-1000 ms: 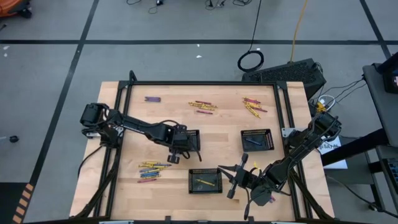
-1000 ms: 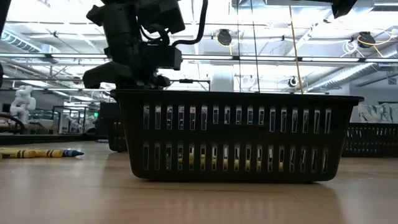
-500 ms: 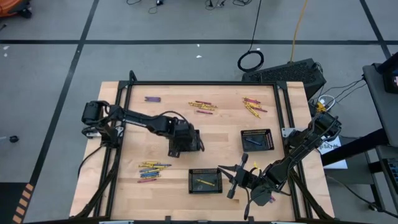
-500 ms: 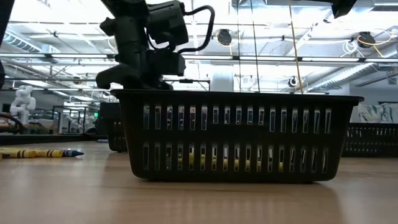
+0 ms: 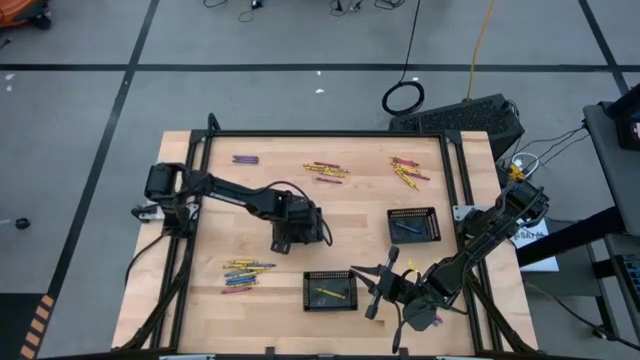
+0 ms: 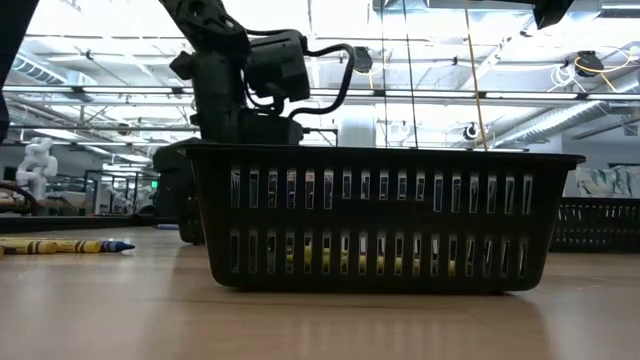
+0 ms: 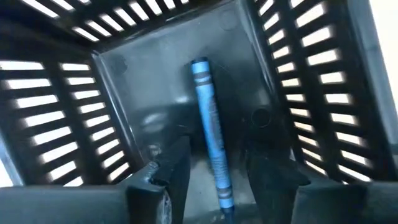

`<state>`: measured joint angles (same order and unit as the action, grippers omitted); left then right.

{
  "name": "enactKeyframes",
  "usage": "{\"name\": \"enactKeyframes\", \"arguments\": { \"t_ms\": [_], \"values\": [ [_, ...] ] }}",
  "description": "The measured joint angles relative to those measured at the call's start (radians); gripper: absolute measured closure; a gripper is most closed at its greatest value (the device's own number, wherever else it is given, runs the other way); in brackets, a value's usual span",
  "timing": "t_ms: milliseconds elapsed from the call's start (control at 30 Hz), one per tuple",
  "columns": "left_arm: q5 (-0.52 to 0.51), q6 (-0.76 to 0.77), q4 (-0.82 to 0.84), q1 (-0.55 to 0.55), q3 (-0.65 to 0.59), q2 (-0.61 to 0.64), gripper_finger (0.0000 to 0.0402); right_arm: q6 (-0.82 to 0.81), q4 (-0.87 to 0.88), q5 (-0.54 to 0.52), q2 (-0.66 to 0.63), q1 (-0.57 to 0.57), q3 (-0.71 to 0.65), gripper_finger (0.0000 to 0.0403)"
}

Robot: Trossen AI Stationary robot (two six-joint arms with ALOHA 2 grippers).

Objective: Sort crayons
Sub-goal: Put the blue crayon into the right black bin from the left black bin

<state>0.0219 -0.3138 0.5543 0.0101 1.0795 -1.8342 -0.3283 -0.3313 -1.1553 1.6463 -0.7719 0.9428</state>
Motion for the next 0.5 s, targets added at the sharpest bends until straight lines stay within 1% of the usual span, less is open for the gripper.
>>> {"name": "enactKeyframes", "arguments": {
  "t_ms": [100, 200, 400, 433, 500],
  "values": [
    [0.0, -0.006, -0.003, 0.008, 0.002, -0.005, 0.0267, 0.0, 0.0, 0.0, 0.0, 0.0, 0.0, 0.039],
    [0.0, -0.006, -0.003, 0.009, 0.002, -0.005, 0.0296, 0.0, 0.0, 0.0, 0.0, 0.0, 0.0, 0.039],
    [0.0, -0.006, 0.01, 0.009, 0.001, -0.001, 0.0381, 0.0, 0.0, 0.0, 0.0, 0.0, 0.0, 0.039],
    [-0.001, -0.006, 0.015, 0.009, 0.0, 0.005, 0.039, 0.0, 0.0, 0.0, 0.0, 0.0, 0.0, 0.039],
    [-0.006, -0.006, 0.04, 0.009, -0.001, 0.022, 0.0392, 0.0, 0.0, 0.0, 0.0, 0.0, 0.0, 0.039]
  ]
}}
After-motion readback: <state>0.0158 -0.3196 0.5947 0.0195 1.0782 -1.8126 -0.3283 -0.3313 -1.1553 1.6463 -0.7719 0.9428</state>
